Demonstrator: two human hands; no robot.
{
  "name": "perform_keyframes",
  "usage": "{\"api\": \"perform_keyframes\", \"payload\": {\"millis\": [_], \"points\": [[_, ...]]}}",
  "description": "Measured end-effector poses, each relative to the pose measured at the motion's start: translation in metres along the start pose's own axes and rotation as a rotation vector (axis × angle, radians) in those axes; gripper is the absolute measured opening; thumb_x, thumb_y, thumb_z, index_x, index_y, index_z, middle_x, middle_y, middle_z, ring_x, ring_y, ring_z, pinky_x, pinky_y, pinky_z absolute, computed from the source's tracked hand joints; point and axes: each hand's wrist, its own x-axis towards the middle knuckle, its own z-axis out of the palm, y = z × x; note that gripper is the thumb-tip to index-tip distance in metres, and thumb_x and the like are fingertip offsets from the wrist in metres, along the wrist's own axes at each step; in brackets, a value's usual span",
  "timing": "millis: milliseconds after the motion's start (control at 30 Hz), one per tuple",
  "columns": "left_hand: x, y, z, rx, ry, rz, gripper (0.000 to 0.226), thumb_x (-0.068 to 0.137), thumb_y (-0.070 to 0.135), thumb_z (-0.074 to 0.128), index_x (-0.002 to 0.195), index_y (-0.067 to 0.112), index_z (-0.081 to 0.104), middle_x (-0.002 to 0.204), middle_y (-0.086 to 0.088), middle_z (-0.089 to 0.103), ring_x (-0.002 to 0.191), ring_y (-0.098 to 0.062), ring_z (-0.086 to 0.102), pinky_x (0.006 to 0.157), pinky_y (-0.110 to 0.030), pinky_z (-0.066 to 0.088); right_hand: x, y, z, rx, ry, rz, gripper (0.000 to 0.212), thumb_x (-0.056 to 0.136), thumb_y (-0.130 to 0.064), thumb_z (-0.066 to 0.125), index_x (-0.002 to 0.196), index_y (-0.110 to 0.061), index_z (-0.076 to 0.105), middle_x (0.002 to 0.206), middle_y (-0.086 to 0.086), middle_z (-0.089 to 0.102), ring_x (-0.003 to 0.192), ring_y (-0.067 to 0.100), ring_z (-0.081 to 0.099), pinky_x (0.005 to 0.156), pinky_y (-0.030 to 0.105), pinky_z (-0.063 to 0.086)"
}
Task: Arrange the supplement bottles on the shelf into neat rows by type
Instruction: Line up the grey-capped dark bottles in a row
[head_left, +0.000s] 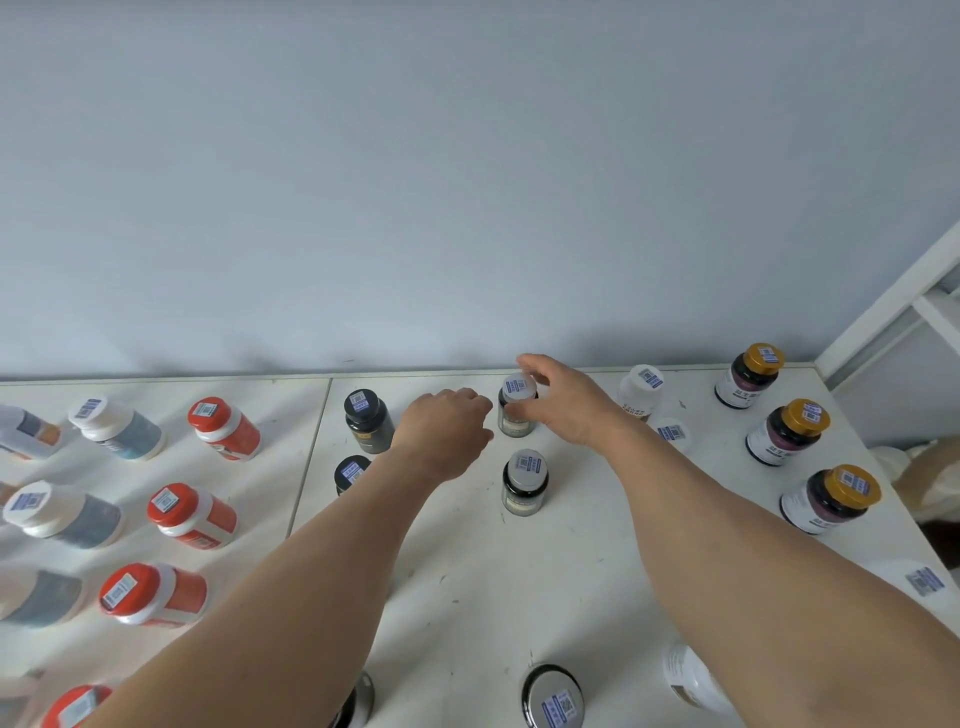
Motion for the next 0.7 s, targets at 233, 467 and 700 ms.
{"api": "perform_keyframes", "payload": {"millis": [233,467,700], "points": [[-0.028,0.014,-0.031,0.072,0.109,0.013,0.03,0.098,0.037,0.043,0.118,0.019,0.057,0.116,0.001,0.061,0.106,-0.024,0.057,0.083,-0.034,0.041,-0.036,-0.031,-0.011,-0.372,0.137,-0.189,0.025,0.094,-0.035,0.058,0.112,-0.02,0.068,0.121,-0.003,0.064,0.111,0.023,0.057,0.092,0.034,0.045],[-0.071,0.034,-0.056,0.079,0.204,0.074,0.028,0.098,0.036,0.044,0.117,0.02,0.057,0.116,0.0,0.061,0.107,-0.024,0.058,0.082,-0.034,0.041,-0.106,-0.05,-0.014,-0.576,0.119,-0.206,0.03,0.098,-0.035,0.051,0.113,-0.016,0.069,0.117,0.005,0.064,0.108,0.028,0.058,0.09,0.041,0.047],[-0.135,0.062,-0.066,0.06,0.287,0.204,0.028,0.099,0.033,0.04,0.116,0.019,0.057,0.115,0.0,0.061,0.104,-0.023,0.057,0.075,-0.031,0.036,-0.198,-0.054,-0.007,-0.552,0.246,-0.132,0.029,0.098,-0.038,0.05,0.118,-0.026,0.066,0.124,-0.005,0.063,0.105,0.019,0.059,0.09,0.036,0.048]]}}
